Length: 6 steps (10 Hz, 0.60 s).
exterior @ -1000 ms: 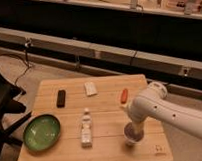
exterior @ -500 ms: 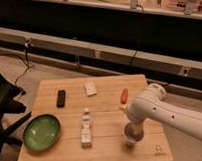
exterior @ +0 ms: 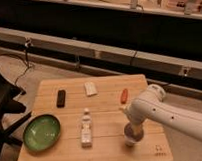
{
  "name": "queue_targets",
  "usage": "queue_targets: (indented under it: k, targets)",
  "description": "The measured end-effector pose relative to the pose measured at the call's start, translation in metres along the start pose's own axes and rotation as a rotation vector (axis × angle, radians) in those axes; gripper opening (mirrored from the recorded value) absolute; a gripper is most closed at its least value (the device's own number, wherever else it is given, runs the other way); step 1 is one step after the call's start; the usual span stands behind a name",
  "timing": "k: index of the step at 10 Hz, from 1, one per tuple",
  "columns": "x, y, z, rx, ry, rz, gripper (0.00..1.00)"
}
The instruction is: Pick up the ceramic cup
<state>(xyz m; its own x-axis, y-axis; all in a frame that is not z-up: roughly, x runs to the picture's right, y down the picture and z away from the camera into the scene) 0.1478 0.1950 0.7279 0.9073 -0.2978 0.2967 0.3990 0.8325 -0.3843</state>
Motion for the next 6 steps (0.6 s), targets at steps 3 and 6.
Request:
queue_targets:
  k: [3,6]
  targets:
    - [-0.0013,0.0,-0.0002,0.002,0.003,-0.003,0.76]
    - [-0.0023,0.0002,-0.0002,0.004,0.006,-0.006,0.59]
